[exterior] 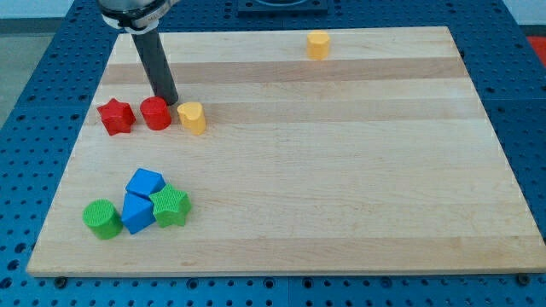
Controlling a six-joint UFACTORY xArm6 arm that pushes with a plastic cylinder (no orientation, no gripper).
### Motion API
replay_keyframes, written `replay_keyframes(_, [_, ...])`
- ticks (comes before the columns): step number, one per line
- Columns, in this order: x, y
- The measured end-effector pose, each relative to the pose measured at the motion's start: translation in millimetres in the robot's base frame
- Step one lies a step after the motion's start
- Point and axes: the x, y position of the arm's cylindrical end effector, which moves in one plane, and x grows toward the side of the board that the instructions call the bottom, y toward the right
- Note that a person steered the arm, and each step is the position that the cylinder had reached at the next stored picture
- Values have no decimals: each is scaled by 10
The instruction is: Move your arm to the top center of the board
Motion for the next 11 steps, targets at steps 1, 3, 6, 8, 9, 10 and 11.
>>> replay_keyframes(1, [28,0])
replay_keyframes(3, [69,-8])
replay_keyframes(6, [-674,145])
replay_keyframes(8, [-1300,947])
replay_keyframes(9, [-1572,1441])
replay_keyframes(10, [-1640,1858])
replay_keyframes(11, [-1634,2328])
